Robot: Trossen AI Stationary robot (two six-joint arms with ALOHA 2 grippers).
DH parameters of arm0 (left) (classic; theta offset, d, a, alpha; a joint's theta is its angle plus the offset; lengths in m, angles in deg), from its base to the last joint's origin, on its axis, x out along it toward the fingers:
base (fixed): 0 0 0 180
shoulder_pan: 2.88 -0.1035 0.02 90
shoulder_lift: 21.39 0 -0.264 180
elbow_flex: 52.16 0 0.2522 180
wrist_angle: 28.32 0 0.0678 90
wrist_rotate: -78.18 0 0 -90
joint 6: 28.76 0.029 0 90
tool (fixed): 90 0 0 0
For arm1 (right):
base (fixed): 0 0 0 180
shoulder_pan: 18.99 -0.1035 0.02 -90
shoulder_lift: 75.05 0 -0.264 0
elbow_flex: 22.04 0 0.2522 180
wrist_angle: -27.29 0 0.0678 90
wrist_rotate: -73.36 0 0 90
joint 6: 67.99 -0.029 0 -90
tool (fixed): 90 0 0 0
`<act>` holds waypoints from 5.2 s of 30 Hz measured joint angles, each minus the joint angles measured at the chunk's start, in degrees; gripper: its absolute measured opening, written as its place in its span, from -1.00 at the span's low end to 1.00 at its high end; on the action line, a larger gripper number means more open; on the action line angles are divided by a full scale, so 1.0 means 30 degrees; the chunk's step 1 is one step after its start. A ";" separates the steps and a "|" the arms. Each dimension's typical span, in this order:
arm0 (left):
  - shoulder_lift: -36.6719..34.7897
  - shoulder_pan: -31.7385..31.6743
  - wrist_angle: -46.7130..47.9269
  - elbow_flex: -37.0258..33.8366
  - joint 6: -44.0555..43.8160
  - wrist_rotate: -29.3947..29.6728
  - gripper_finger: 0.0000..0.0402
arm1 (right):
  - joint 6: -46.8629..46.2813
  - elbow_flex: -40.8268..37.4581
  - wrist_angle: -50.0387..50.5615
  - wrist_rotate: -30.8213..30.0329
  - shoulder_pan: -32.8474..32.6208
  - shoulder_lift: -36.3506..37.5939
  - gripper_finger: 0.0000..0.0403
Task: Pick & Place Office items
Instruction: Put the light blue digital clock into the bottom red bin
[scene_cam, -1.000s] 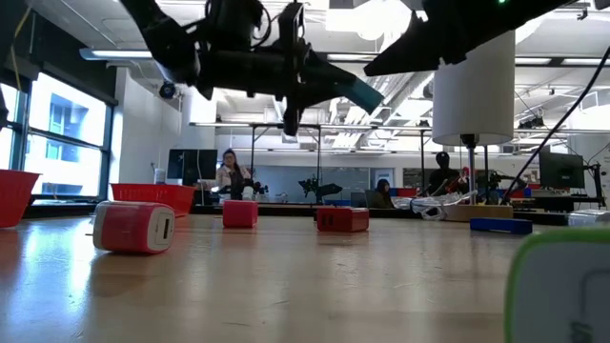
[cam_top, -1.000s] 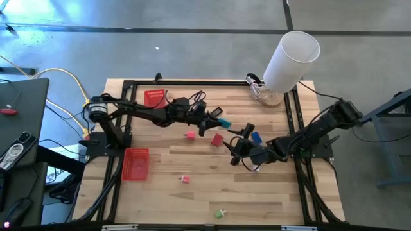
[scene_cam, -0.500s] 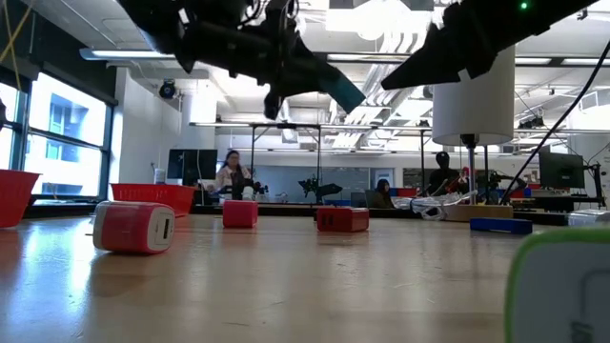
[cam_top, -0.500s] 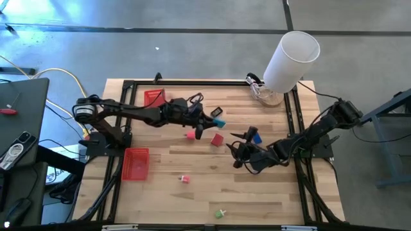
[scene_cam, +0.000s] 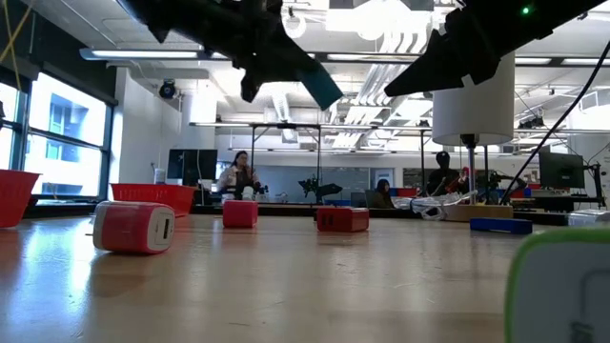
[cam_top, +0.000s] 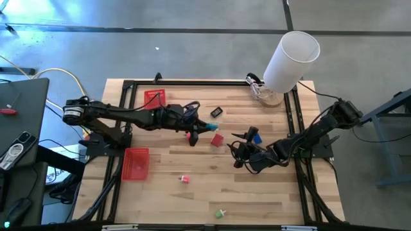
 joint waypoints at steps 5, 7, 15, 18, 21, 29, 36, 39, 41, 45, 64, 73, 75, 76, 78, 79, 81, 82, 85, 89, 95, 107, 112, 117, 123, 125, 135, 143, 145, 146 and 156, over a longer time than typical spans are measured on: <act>-0.0928 0.0192 0.2834 0.0245 0.0493 0.0099 -0.74 | -0.0167 0.0000 0.0169 -0.0007 0.0043 0.0000 0.07; -0.1143 0.0277 0.4104 0.0630 0.0480 0.0156 -0.74 | -0.0167 0.0000 0.0162 0.0010 0.0149 0.0000 0.07; -0.1278 0.1326 0.9583 0.3044 0.1014 0.1289 -0.70 | -0.0152 0.0000 0.0154 0.0242 0.0641 0.0000 0.07; -0.1278 0.1822 1.1374 0.3841 0.1340 0.2570 -0.70 | -0.0152 0.0000 0.0155 0.0524 0.0917 0.0000 0.07; -0.1278 0.2116 1.2650 0.4435 0.0867 0.2558 -0.70 | -0.0133 0.0000 0.0160 0.0598 0.1153 0.0000 0.07; -0.1278 0.2126 1.6851 0.5301 -0.0750 0.0409 -0.70 | -0.0021 0.0000 0.0270 0.1731 0.1953 0.0000 0.07; -0.1278 0.2072 1.7717 0.5413 -0.2921 -0.2777 -0.70 | -0.0014 0.0000 0.0271 0.2157 0.2544 0.0000 0.07; -0.1278 0.1912 1.8187 0.5413 -0.4893 -0.3662 -0.70 | -0.0015 0.0000 0.0271 0.2157 0.2565 0.0000 0.07; -0.1278 0.1828 1.8368 0.5413 -0.4807 -0.3446 -0.70 | -0.0021 0.0000 0.0271 0.2157 0.2565 0.0000 0.07; -0.1278 0.1679 1.8687 0.5411 -0.4658 -0.2797 -0.70 | -0.0021 0.0000 0.0271 0.2157 0.2557 0.0000 0.07; -0.1394 0.1917 2.1438 0.5399 -0.5448 -0.2496 -0.69 | -0.0029 0.0000 0.0277 0.2164 0.2543 0.0000 0.07; -0.2897 0.2832 2.2468 0.5399 -0.7415 -0.1878 -0.69 | -0.0021 0.0007 0.0271 0.2164 0.2546 0.0000 0.07; -0.3283 0.3063 2.3025 0.5399 -0.7867 -0.1328 -0.69 | -0.0021 0.0007 0.0271 0.2171 0.2565 0.0000 0.07; -0.3496 0.3175 2.3369 0.5399 -0.8047 -0.1124 -0.69 | -0.0021 0.0007 0.0264 0.2171 0.2586 0.0000 0.07; -0.3834 0.3432 2.4065 0.5399 -0.8577 -0.0588 -0.69 | -0.0021 0.0007 0.0271 0.2256 0.2666 0.0000 0.07; -0.3995 0.3569 2.4386 0.5393 -0.8905 -0.0367 -0.69 | -0.0021 0.0007 0.0257 0.2442 0.2709 0.0000 0.07; -0.4286 0.3849 2.4930 0.5394 -0.9494 -0.0047 -0.69 | -0.0031 0.0007 0.0242 0.2650 0.2766 0.0000 0.07; -0.4422 0.3992 2.5164 0.5391 -0.9676 0.0128 -0.69 | -0.0080 0.0007 0.0242 0.2652 0.2769 0.0000 0.07; -0.4795 0.4463 2.5755 0.5391 -1.0222 0.0501 -0.69 | -0.0120 0.0007 0.0231 0.2656 0.2769 0.0000 0.07; -0.5347 0.5250 2.6656 0.5391 -1.0599 0.1648 -0.69 | -0.0124 0.0007 0.0206 0.2644 0.2762 0.0000 0.07; -0.6044 0.6646 2.7029 0.5291 -1.1411 0.2667 -0.69 | -0.0152 0.0007 0.0166 0.2623 0.2771 0.0000 0.07; -0.7625 0.9062 2.7047 0.3816 -1.4182 0.3731 -0.69 | -0.0139 0.0007 -0.0498 0.2821 0.3169 0.0000 0.07; -0.8514 0.9999 2.7077 0.3019 -1.5976 0.4507 -0.69 | -0.0152 0.0007 -0.0493 0.3110 0.3417 0.0000 0.07; -0.9288 1.0810 2.7080 0.2271 -1.7552 0.5107 -0.69 | -0.0133 0.0007 -0.0582 0.3359 0.3658 0.0000 0.07; -0.9423 1.1481 2.7942 0.1691 -1.9578 0.5151 -0.69 | -0.0021 0.0007 -0.0994 0.4062 0.4111 0.0000 0.07; -0.9422 1.1690 2.7922 0.1517 -2.0034 0.5151 -0.69 | -0.0020 0.0007 -0.1072 0.4158 0.4197 0.0000 0.07; -0.9409 1.3418 2.7892 0.0523 -2.3198 0.5523 -0.69 | 0.0574 0.0007 -0.1839 0.4561 0.4445 0.0004 0.07; -0.9409 1.5250 2.7878 -0.0421 -2.6692 0.6026 -0.69 | 0.0933 0.0007 -0.2446 0.5058 0.4820 0.0002 0.07; -0.9409 1.5717 2.7881 -0.0743 -2.7528 0.6084 -0.69 | 0.0993 0.0007 -0.2548 0.5178 0.4913 0.0005 0.07; -0.9409 1.5919 2.7889 -0.0889 -2.7951 0.6084 -0.69 | 0.1094 0.0007 -0.2629 0.5166 0.4932 0.0007 0.07; -0.9399 1.7500 2.7708 -0.2221 -3.0897 0.6449 -0.69 | 0.1405 0.0007 -0.3298 0.6523 0.5187 0.0007 0.07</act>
